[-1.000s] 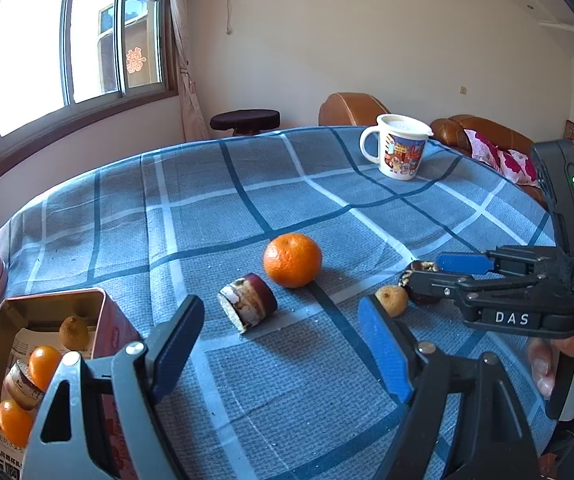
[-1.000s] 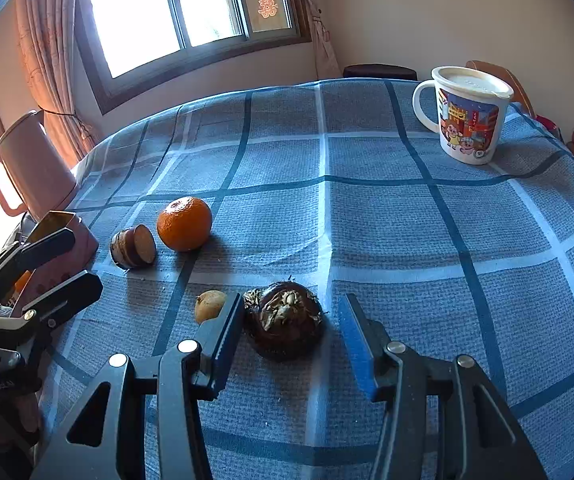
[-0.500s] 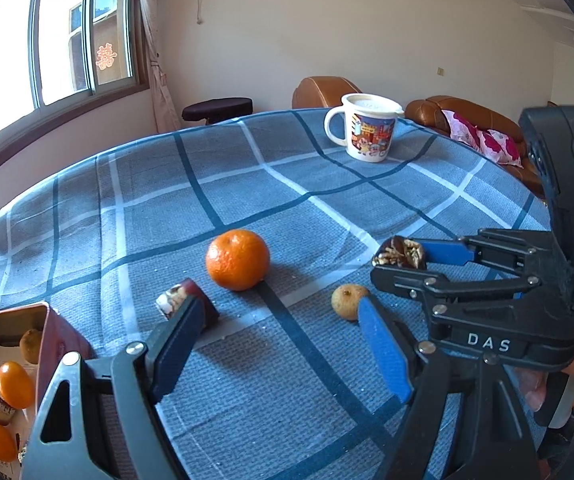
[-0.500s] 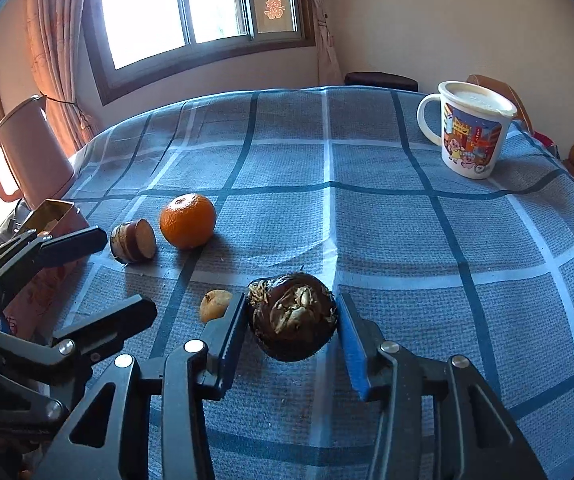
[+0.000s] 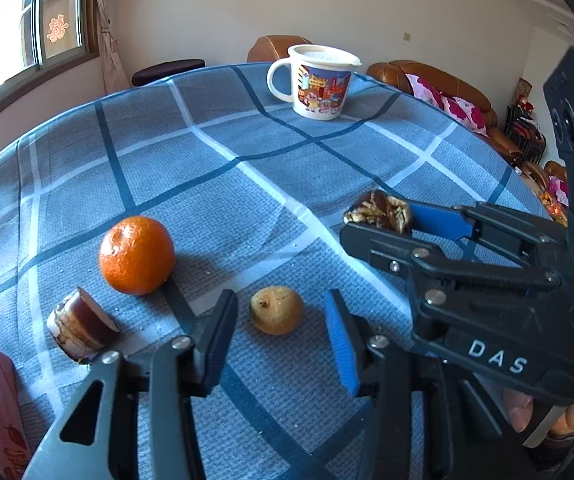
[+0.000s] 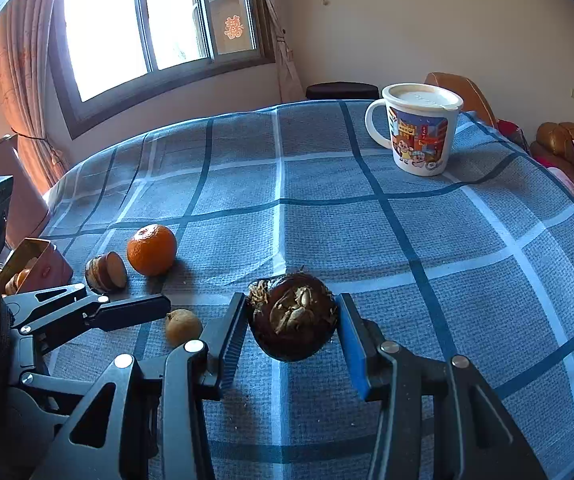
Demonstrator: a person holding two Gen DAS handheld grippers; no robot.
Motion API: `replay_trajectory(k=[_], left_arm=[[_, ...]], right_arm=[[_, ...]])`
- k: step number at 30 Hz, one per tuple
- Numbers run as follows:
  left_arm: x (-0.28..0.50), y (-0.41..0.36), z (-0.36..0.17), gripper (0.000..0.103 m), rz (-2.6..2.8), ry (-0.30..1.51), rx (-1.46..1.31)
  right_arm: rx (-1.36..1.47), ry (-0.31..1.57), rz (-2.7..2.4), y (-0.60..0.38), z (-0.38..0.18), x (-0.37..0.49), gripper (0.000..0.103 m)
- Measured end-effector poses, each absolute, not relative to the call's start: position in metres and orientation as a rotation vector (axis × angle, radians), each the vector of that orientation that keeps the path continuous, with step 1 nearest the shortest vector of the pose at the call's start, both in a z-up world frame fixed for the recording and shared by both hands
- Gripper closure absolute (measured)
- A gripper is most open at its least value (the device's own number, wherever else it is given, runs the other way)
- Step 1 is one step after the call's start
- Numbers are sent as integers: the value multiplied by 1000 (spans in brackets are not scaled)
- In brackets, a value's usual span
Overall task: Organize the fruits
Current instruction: 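Lift the mangosteen with the right tool while the left tool closes around the small pear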
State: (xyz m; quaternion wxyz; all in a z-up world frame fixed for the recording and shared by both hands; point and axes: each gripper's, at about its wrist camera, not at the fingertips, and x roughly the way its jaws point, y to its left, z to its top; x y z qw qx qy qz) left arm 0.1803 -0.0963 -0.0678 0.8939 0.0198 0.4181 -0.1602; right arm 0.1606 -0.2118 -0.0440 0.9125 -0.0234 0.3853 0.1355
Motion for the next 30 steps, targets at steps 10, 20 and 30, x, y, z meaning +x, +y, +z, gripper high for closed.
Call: replay_trajectory(k=[10,20,30], left_arm=[[175,-90,-64,73,-320,834,26],[165,-77,-54,73,-282,764,2],[159,-67,-47,73,-248,702,-34]], right_arm=[[-58,787,317,-208,-44,158,56],[-62,734,338,-208,-37,150,56],[-79,703,359,-204,-33,145,56]])
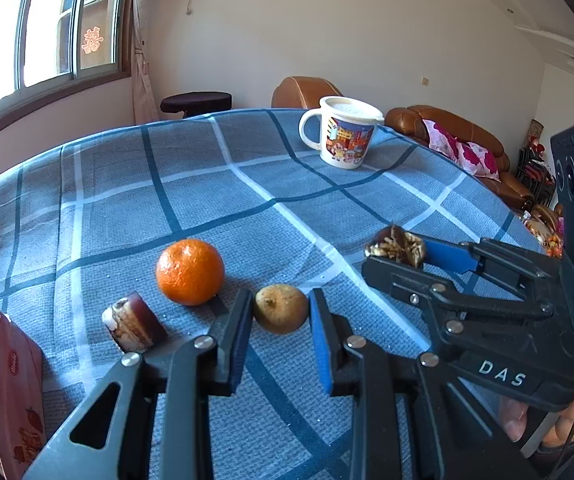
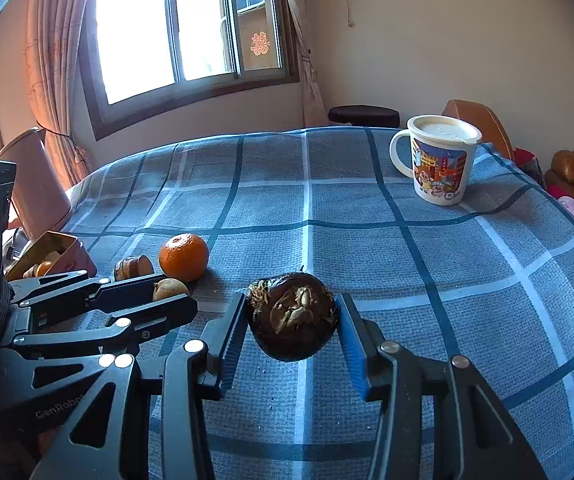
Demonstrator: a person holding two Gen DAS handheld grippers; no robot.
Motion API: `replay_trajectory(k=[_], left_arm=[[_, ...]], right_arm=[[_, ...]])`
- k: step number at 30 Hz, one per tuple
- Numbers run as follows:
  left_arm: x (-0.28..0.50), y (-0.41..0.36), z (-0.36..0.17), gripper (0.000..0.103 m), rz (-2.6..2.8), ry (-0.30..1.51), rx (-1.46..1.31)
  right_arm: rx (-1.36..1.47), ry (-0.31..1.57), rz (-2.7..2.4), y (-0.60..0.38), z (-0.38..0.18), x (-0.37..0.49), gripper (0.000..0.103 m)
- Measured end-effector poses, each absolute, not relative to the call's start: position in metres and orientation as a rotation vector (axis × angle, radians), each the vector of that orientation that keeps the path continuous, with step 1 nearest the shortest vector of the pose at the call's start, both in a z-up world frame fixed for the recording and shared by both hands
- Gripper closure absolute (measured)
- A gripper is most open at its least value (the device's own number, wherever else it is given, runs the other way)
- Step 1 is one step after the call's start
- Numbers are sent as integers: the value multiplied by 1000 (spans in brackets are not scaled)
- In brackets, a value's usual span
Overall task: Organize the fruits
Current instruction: 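Lift the mangosteen with the right tool while the left tool closes around the small pear, then carry the small pear with the left tool toward the tin box while the right tool carries the mangosteen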
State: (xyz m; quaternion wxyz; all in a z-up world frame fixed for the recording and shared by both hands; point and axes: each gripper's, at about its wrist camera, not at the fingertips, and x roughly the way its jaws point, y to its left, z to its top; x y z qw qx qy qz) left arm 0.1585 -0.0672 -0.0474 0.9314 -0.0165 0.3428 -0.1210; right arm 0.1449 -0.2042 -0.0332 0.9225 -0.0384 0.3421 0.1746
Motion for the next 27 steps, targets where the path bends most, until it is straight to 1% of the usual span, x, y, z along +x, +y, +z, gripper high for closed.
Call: replay_trajectory(k=[27], left_arm=[[137,-58,-34,73,-196,579,-48]], right_arm=[[-94,617,382,-202,-25,131,56]])
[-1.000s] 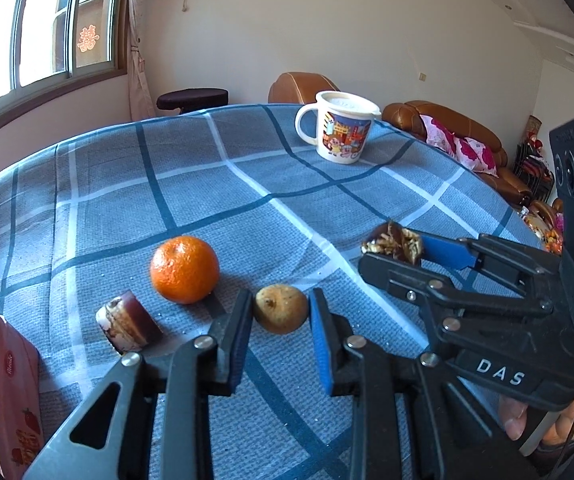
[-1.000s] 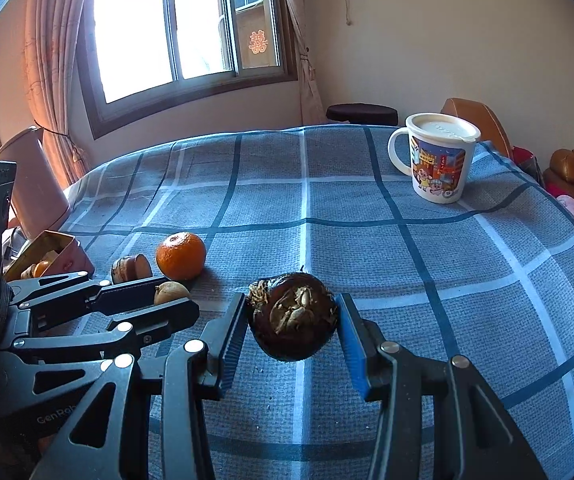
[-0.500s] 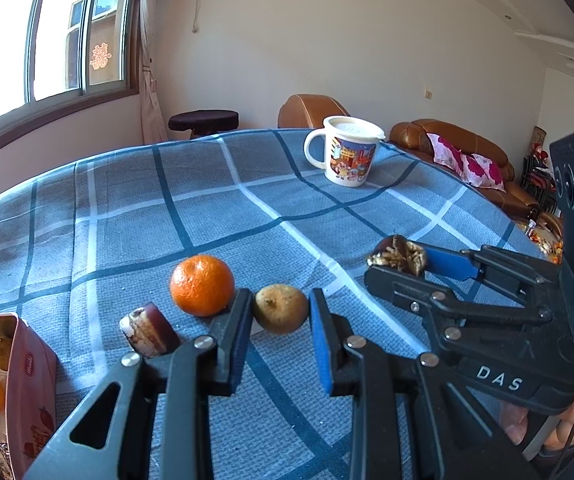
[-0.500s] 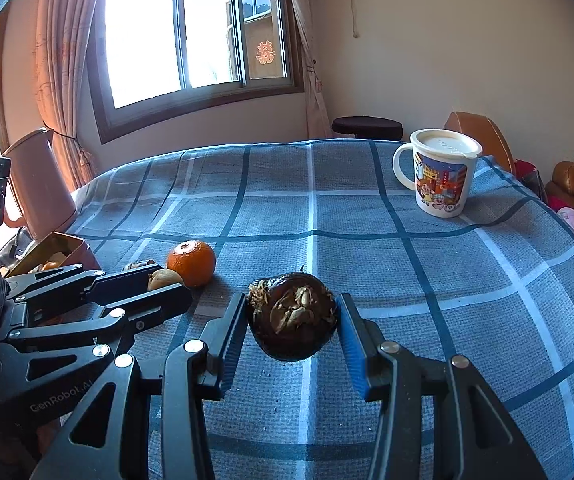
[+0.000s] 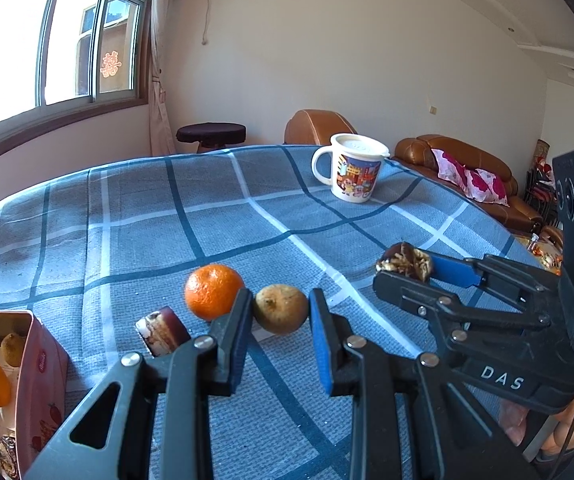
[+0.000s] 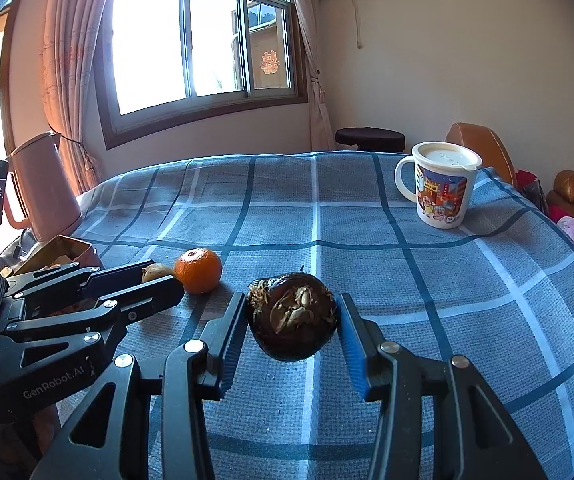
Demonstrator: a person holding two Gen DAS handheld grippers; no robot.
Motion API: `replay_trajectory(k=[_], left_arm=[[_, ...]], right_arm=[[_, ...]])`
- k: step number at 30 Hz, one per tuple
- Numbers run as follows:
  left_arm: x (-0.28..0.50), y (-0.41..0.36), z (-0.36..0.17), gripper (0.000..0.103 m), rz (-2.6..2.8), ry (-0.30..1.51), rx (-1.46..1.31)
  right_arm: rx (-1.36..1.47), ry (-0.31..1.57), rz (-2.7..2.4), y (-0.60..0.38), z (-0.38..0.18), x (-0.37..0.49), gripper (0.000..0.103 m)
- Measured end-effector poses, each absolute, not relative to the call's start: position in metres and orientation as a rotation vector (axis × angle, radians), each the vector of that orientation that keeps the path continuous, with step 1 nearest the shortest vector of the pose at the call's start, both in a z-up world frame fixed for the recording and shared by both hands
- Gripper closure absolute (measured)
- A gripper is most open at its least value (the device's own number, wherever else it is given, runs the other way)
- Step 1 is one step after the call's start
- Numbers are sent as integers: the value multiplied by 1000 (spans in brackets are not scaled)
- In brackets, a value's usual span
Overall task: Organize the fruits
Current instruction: 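Carry the small pear with the left tool toward the tin box while the right tool carries the mangosteen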
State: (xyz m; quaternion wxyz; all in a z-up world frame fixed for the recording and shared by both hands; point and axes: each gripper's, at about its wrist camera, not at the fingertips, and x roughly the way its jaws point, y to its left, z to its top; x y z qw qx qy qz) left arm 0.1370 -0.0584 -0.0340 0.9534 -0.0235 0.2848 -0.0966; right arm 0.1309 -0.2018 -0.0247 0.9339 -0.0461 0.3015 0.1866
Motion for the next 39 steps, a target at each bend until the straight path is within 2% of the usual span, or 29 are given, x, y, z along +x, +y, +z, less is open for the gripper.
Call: replay_trajectory(k=[39], left_arm=[[116,-56,-24,73,-157,464,-29]], right_arm=[[-118,497,397,-203,-15,113,56]])
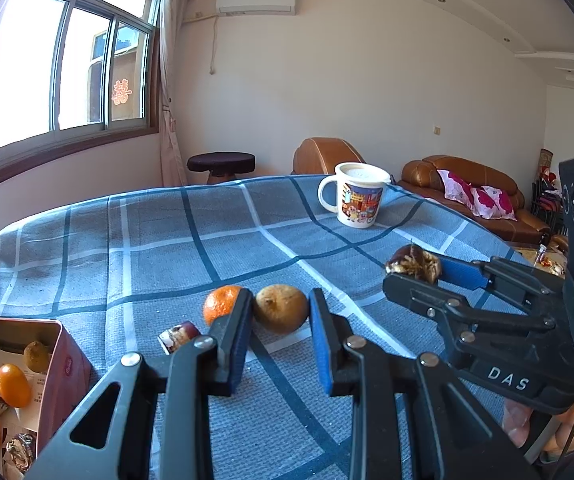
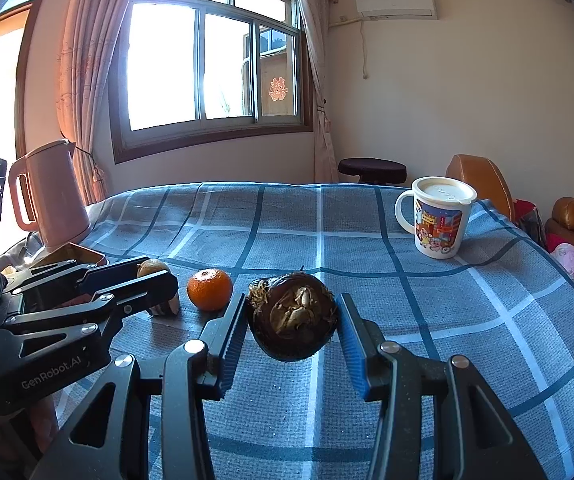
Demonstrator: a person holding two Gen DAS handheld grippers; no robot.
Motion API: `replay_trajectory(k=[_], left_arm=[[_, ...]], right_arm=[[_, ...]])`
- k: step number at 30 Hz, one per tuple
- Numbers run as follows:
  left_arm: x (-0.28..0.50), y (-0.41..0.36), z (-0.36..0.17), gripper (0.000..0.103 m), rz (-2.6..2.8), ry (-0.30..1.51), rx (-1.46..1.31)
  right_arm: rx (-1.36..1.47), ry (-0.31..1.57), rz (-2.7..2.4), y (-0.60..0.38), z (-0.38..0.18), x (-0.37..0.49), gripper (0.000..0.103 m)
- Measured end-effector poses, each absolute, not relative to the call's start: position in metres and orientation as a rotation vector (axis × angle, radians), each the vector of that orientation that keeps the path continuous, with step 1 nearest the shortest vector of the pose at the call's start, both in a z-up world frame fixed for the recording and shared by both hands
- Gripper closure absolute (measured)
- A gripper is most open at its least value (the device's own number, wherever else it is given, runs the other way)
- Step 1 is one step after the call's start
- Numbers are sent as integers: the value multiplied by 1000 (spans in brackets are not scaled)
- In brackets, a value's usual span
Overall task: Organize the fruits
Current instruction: 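Carry the small pear with the left tool toward the tin box while the right tool carries the mangosteen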
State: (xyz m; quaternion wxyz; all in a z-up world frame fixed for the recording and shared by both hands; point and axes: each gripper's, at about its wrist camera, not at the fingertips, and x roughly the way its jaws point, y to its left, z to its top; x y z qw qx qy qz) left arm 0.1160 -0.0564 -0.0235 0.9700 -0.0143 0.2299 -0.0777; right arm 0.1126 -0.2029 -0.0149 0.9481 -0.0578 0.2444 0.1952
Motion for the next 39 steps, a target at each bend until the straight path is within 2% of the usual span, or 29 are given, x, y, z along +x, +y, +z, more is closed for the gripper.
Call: replay_trajectory(k=[39], left_arm=[[85,-40,-16,73,-86,371,9]], right_arm=[[-153,404,426,-185,-9,96,56]])
